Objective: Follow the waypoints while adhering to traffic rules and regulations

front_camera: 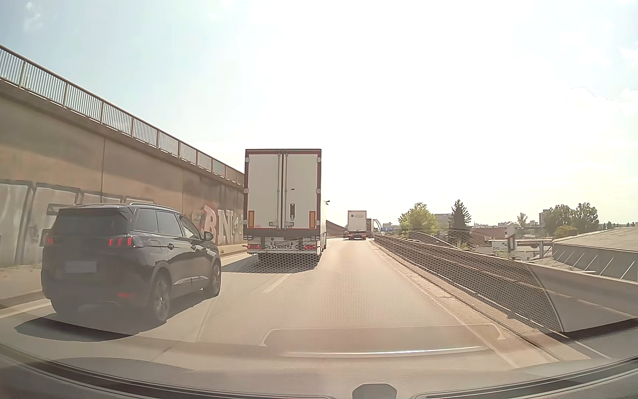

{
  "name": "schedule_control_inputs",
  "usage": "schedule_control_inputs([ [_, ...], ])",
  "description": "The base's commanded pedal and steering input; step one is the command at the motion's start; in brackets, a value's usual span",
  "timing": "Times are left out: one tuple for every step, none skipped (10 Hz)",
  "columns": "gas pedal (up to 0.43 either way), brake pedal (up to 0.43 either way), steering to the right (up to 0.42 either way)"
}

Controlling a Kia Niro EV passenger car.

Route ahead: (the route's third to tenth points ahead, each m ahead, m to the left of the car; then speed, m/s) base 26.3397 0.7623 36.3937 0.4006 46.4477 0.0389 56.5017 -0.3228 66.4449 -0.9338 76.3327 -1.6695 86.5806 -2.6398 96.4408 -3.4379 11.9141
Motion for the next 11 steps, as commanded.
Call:
schedule_control_inputs([
  [0.169, 0.03, 0.005],
  [0.169, 0.03, 0.005],
  [0.189, 0.03, 0.006],
  [0.197, 0.03, 0.007],
  [0.197, 0.03, 0.008],
  [0.197, 0.03, 0.008],
  [0.197, 0.03, 0.008],
  [0.197, 0.03, 0.008],
  [0.197, 0.03, 0.008],
  [0.197, 0.03, 0.008],
  [0.197, 0.03, 0.008],
])
